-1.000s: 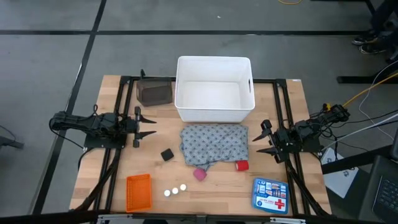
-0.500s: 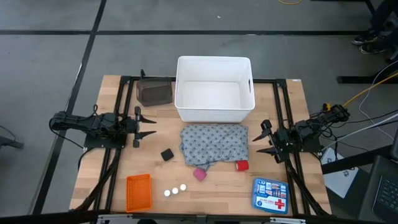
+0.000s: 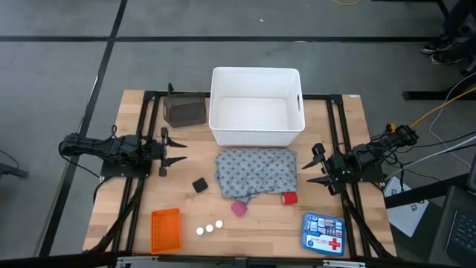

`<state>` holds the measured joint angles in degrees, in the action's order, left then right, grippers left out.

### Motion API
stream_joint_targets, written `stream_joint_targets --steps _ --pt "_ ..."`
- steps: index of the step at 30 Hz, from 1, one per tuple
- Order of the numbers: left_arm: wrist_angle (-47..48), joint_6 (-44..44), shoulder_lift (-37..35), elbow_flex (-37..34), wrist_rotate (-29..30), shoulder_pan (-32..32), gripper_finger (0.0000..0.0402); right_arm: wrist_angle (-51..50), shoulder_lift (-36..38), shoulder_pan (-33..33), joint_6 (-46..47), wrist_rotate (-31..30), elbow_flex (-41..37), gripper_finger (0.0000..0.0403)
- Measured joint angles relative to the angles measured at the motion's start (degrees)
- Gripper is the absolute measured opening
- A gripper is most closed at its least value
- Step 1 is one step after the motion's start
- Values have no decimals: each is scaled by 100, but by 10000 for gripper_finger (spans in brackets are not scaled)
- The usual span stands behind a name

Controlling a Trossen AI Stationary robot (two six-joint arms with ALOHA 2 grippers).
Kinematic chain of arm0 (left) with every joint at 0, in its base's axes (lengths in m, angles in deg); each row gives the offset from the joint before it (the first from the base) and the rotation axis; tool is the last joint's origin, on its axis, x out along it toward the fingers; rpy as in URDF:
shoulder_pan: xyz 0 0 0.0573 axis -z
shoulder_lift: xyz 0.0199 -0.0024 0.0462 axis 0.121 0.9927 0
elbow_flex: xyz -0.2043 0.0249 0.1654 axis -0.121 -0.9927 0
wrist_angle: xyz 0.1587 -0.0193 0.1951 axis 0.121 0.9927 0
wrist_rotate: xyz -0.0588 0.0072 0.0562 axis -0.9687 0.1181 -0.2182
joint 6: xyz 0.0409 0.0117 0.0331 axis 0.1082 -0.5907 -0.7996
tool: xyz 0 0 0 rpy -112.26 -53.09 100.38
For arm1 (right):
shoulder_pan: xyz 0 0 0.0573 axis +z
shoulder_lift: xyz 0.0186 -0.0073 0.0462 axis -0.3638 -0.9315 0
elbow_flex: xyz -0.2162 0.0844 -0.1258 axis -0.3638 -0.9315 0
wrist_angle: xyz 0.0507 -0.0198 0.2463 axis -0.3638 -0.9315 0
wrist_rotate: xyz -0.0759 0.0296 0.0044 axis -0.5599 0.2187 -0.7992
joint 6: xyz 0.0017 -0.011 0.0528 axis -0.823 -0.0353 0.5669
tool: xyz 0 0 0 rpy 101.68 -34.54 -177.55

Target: Pick & Place Medicine items

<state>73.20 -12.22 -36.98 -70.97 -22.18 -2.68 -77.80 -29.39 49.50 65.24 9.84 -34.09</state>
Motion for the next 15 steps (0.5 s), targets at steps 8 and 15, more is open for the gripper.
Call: stream_joint_targets --steps 8,15 --pt "0 -89 0 0 2 0 187 0 -1 0 0 0 0 224" --pt "-2 -1705 0 2 33 0 187 0 1 0 0 1 0 224"
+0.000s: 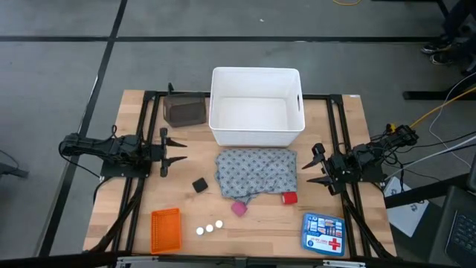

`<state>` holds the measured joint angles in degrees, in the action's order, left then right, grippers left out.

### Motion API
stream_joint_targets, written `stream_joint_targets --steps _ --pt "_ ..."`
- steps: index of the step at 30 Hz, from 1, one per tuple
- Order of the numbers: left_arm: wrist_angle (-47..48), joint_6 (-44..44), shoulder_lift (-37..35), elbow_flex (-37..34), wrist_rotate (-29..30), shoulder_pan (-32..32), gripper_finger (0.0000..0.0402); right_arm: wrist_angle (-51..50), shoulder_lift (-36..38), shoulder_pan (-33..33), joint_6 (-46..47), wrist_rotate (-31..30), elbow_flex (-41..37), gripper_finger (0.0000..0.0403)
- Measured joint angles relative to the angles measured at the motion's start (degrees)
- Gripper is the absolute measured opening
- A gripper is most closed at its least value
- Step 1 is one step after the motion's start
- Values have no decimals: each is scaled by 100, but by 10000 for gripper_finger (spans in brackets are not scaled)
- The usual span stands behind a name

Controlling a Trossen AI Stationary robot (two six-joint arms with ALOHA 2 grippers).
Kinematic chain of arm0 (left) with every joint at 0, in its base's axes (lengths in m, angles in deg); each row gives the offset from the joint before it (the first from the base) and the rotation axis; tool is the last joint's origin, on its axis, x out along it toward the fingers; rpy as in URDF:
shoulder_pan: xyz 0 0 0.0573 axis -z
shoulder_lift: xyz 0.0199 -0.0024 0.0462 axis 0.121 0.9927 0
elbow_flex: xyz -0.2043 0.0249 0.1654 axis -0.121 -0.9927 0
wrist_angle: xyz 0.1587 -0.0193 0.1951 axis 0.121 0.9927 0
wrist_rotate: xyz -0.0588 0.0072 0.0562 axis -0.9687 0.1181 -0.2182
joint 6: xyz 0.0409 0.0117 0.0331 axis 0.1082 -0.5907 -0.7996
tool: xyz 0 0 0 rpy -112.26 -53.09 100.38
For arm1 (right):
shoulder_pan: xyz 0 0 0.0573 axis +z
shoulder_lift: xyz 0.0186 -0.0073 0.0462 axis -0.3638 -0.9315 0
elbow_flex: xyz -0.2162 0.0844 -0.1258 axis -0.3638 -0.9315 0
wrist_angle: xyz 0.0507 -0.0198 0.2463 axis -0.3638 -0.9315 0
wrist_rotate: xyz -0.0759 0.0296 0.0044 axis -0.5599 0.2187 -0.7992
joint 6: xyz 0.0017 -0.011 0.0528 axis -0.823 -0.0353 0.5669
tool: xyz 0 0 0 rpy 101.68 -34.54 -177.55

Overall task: Pick & Place Medicine items
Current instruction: Put the blue pill bottle into the orange bin

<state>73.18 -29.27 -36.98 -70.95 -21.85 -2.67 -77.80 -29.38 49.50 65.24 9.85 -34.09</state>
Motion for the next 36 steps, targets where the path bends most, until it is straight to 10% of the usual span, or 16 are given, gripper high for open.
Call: stream_joint_targets --steps 9,24,36 --pt "-2 101 0 0 329 0 187 0 -2 0 0 -1 0 224" --pt "-348 3737 0 0 -410 11 187 0 -2 0 0 -1 0 224" --pt "-643 3772 28 0 342 11 187 0 -1 0 0 1 0 224"
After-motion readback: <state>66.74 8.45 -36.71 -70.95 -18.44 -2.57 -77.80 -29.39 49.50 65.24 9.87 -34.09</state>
